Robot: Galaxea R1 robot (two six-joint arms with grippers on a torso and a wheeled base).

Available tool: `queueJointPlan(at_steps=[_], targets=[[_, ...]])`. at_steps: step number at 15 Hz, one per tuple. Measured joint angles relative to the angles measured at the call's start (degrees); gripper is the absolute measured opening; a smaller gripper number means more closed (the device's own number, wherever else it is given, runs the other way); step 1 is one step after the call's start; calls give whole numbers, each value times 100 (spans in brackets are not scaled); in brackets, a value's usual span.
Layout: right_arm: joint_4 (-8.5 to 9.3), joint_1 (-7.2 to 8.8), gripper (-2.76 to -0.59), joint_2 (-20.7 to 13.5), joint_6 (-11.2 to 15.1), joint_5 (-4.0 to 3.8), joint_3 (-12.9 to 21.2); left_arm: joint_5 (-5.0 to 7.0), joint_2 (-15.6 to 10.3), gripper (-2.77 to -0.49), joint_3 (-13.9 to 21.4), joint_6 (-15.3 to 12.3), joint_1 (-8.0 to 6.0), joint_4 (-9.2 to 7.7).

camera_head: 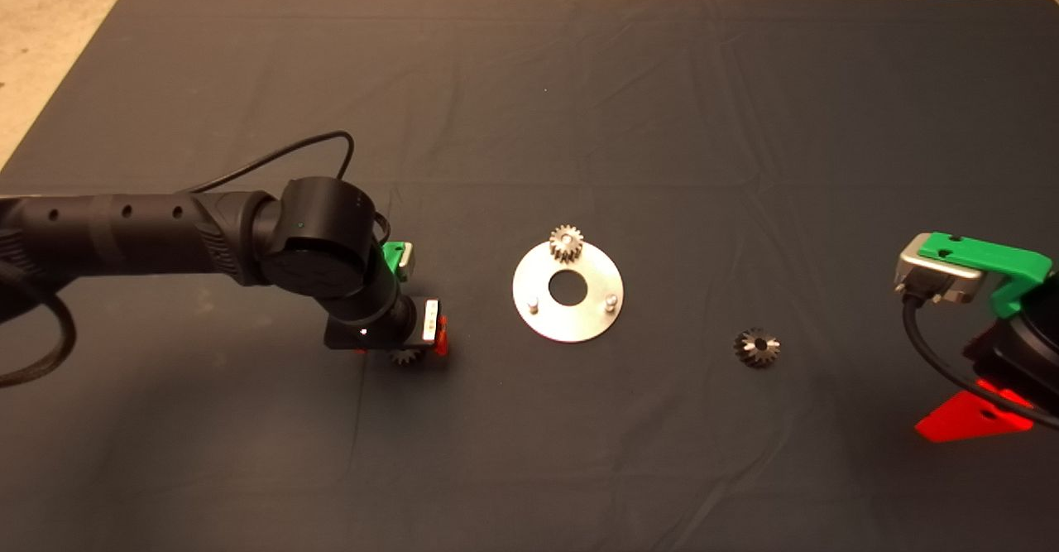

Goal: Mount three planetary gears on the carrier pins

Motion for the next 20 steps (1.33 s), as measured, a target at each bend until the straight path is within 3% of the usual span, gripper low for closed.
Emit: queueJointPlan(at_steps=[14, 20], targets=[[2, 0, -63, 0, 0, 2, 0, -1, 40, -146, -107, 56, 0, 15], [2, 0, -63, 0, 0, 2, 0, -1, 36, -170, 52, -71, 0, 13]])
